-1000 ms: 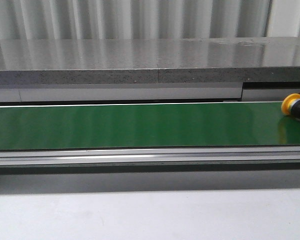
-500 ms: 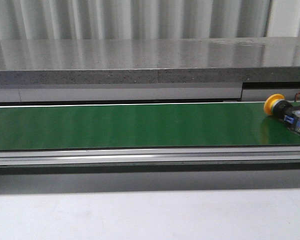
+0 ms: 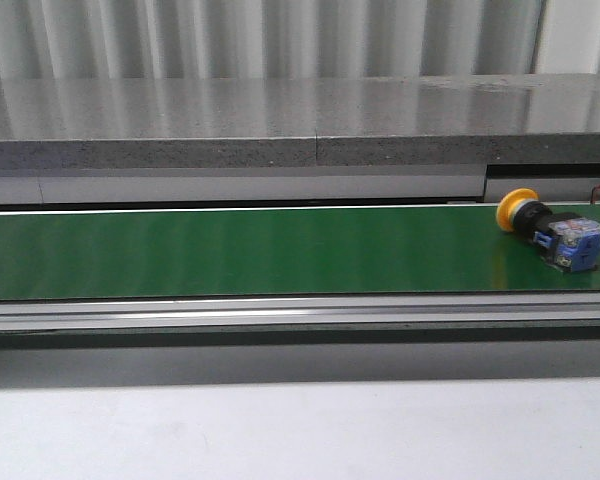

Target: Move button from right to left

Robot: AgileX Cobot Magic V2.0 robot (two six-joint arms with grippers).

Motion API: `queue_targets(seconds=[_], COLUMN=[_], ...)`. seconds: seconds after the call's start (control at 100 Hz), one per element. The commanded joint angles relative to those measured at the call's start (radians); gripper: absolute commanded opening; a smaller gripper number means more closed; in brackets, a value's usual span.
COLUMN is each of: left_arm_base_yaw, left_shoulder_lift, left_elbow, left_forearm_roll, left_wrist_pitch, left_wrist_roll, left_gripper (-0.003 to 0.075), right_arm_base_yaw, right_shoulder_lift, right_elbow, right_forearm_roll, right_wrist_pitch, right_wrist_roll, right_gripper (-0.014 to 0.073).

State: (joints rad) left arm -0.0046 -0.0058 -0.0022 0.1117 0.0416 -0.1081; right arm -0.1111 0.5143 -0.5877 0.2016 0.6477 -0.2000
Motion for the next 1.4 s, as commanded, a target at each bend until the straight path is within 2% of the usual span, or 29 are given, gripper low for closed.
queue_targets(seconds=[0.0,1.39], left_arm_base_yaw=[-0.005,-0.005], left_shoulder_lift=[-0.034,-0.034], left_elbow=[0.025,0.001], left_forearm_roll=[-0.002,-0.002], left_wrist_pitch=[-0.080,-0.078], left_wrist_roll=[-0.010,-0.010], left_gripper=[-0.0020,-0.0020], right_arm_base_yaw=[0.002,0.002], right_shoulder_lift=[0.003,0.003], right_elbow=[-0.025,-0.025], right_forearm_roll=[0.002,0.002], right_wrist_pitch=[-0.074,-0.075], right_wrist_roll=[-0.010,-0.010], right_gripper=[-0.0067,-0.0067])
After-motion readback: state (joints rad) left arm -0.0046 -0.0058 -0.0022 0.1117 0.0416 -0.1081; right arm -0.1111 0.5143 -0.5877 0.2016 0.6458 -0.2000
